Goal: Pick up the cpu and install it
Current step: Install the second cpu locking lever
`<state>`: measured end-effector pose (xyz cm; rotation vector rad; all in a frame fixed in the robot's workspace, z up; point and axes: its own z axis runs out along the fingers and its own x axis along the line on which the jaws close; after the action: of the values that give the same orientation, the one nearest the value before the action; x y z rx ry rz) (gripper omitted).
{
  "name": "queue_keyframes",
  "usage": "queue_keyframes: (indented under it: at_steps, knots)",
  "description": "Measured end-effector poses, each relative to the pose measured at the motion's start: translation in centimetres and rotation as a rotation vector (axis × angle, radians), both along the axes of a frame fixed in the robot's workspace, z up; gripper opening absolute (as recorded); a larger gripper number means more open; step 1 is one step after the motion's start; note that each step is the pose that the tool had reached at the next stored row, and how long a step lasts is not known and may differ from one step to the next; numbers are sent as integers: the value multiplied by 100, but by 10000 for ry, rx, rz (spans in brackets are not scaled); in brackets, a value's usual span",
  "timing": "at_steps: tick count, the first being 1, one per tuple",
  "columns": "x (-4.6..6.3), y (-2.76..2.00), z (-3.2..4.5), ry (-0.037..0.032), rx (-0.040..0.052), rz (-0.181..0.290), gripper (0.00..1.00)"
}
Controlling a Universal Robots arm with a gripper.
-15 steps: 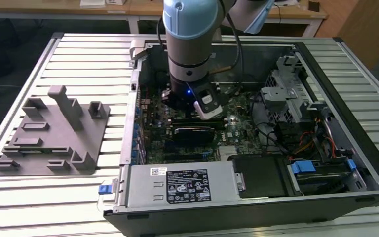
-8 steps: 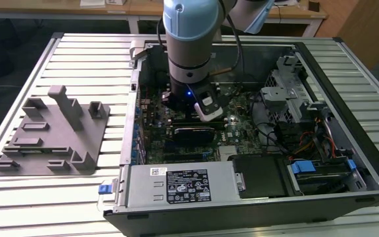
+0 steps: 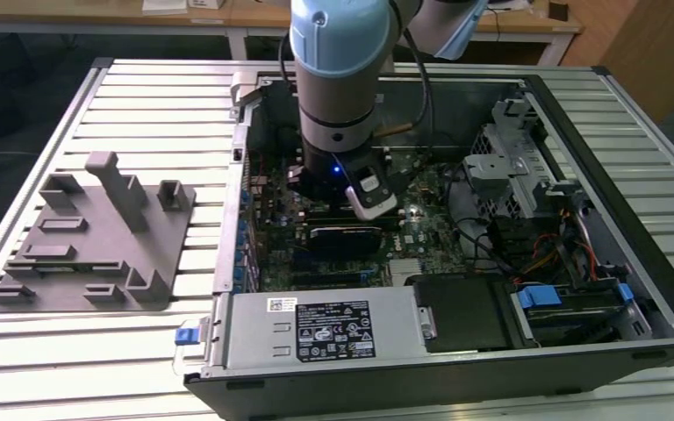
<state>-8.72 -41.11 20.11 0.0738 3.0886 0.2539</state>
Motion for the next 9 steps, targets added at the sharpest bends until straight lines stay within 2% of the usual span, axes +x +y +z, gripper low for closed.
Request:
queue_keyframes:
  at_steps: [2,5,7,9]
  knots:
    - [-9,-7,-9,-4,111,0,11]
    - [-24,-21,-25,-9,374,2,11]
    - [-33,-26,-33,-13,515,3,11]
    - [-40,-26,-41,-14,575,5,11]
